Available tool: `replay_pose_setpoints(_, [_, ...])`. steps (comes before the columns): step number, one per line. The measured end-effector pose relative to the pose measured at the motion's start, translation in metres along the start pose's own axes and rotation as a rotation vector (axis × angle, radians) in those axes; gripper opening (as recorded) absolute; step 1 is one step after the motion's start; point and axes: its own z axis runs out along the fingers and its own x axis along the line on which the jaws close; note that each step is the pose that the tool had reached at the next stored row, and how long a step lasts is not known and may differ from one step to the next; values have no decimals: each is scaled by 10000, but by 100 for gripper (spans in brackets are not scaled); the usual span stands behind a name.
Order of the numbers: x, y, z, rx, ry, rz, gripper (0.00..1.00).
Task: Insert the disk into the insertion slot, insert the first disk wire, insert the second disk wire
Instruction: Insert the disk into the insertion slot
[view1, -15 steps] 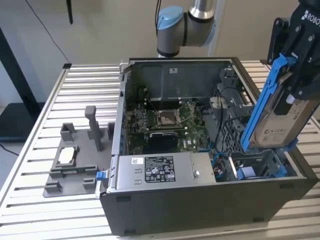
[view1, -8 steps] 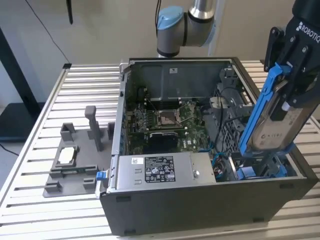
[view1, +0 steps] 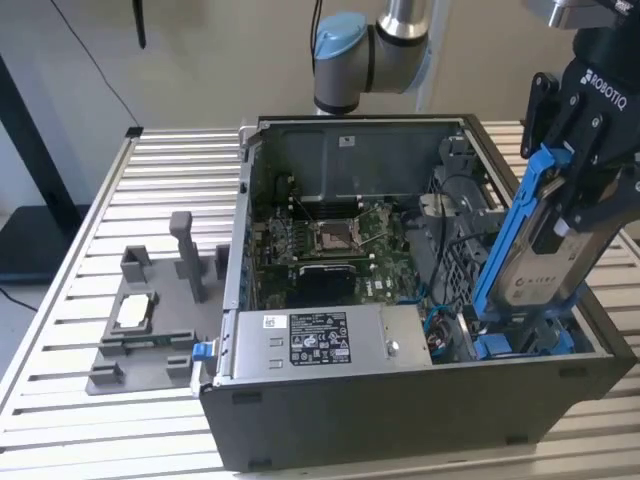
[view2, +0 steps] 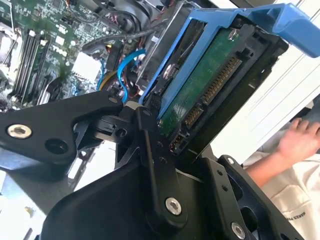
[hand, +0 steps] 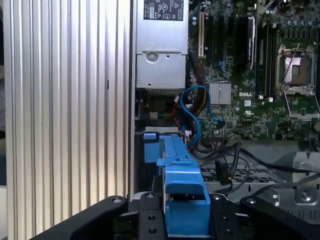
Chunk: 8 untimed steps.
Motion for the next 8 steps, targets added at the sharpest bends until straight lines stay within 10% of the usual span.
replay_pose_setpoints(8, [1,-3,123,-1,-83,-7,32])
